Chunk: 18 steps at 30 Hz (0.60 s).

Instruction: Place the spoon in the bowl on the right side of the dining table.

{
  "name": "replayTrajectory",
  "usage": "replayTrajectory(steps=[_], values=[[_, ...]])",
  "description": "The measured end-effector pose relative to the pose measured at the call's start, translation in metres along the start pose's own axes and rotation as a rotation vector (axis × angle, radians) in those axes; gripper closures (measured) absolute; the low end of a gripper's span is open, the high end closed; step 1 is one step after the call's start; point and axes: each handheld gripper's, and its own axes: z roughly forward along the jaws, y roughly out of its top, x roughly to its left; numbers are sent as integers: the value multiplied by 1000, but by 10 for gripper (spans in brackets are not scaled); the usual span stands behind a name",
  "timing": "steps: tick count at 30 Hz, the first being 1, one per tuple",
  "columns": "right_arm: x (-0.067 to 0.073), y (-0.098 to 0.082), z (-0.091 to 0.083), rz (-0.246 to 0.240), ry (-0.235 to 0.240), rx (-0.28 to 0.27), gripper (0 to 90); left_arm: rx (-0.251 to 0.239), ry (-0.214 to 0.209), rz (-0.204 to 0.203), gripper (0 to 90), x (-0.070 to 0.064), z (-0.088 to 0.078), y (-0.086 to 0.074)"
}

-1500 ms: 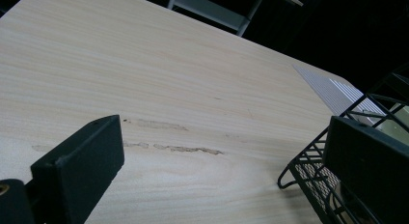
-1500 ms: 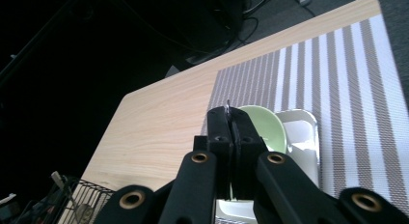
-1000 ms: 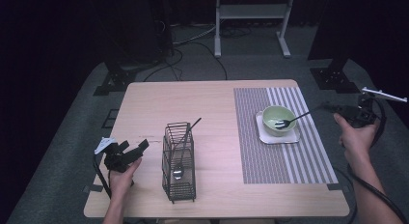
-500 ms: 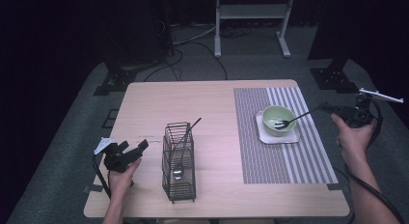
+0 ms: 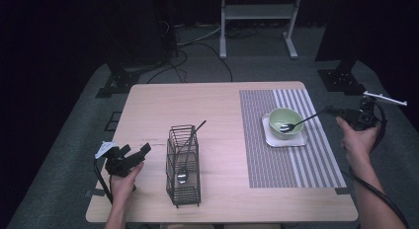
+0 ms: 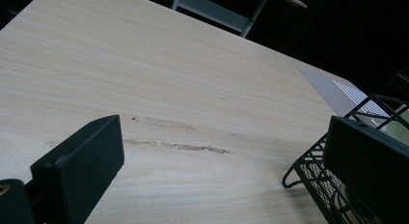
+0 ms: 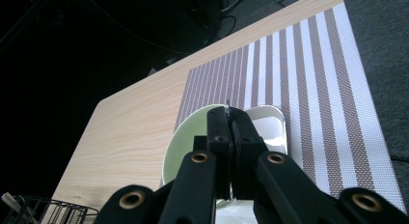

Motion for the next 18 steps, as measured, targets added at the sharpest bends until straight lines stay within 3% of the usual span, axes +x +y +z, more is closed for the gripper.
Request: replayTrajectory(steps=[18], values=[[-7, -4, 12, 15, -7, 6, 881, -1, 0, -3, 0, 0, 1, 0]])
